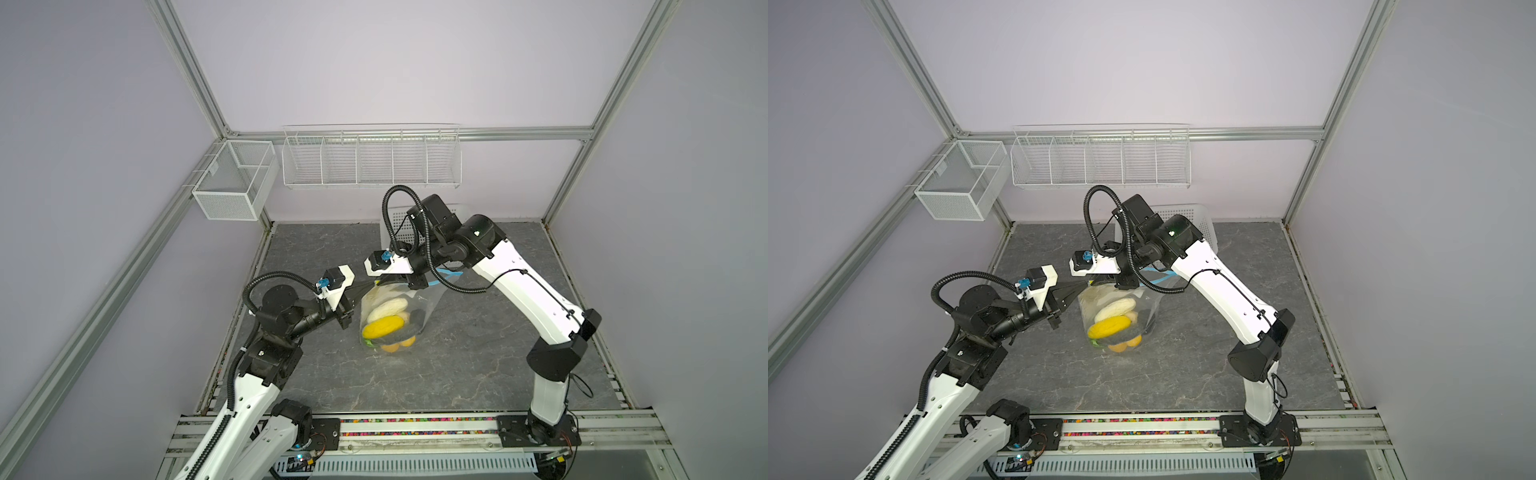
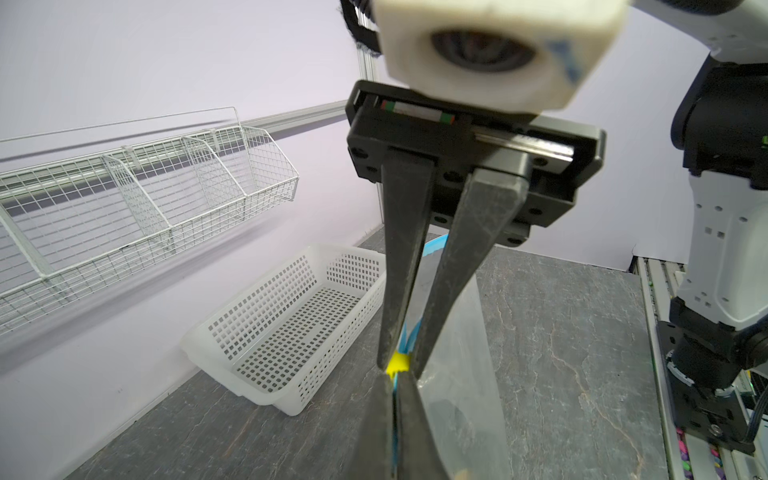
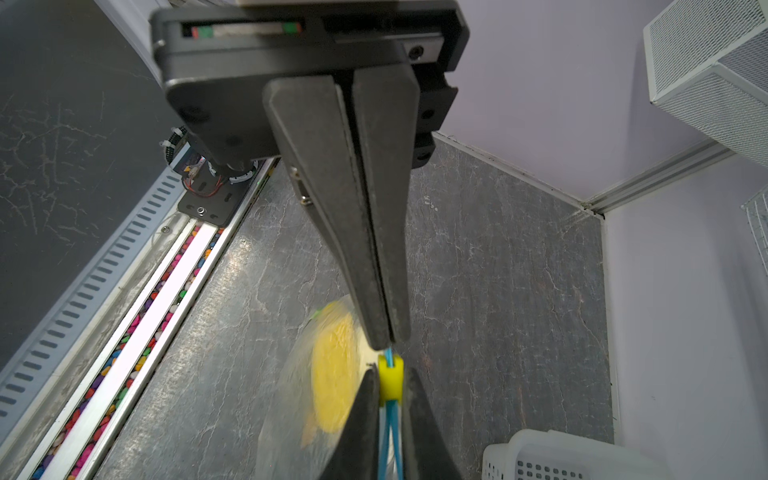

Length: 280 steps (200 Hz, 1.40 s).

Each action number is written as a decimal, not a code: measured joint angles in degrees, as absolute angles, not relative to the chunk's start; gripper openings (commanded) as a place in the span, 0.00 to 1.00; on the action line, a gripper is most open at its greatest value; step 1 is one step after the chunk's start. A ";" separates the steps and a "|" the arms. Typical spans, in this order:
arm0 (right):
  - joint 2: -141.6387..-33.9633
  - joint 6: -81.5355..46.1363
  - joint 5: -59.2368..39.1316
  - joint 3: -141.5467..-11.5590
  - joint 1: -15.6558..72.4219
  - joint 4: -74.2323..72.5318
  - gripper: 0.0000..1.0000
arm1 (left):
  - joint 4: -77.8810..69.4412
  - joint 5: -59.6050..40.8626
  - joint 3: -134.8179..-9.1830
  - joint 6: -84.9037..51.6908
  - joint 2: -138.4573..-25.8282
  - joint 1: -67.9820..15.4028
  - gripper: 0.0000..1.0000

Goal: Place the food in the zip-top bag and seal the zipper

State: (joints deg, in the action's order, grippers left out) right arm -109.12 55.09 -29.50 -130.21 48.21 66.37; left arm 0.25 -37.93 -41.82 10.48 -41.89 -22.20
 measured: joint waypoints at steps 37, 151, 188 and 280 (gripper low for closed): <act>-109.45 55.11 -29.41 -130.37 48.21 66.57 0.11 | 1.04 -37.32 -41.82 10.85 -41.69 -22.20 0.00; -109.56 55.09 -27.81 -130.58 48.58 66.61 0.10 | 2.96 -32.03 -40.93 12.10 -38.76 -22.57 0.00; -109.73 55.09 -27.22 -130.61 48.58 66.57 0.09 | 3.97 -29.69 -40.91 12.36 -37.98 -22.57 0.00; -109.75 55.09 -25.50 -130.61 48.51 66.57 0.06 | 5.28 -24.71 -40.88 12.73 -36.88 -22.59 0.00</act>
State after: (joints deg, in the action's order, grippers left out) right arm -109.75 55.09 -25.50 -130.61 48.51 66.57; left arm 5.28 -24.71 -40.88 12.73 -36.88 -22.59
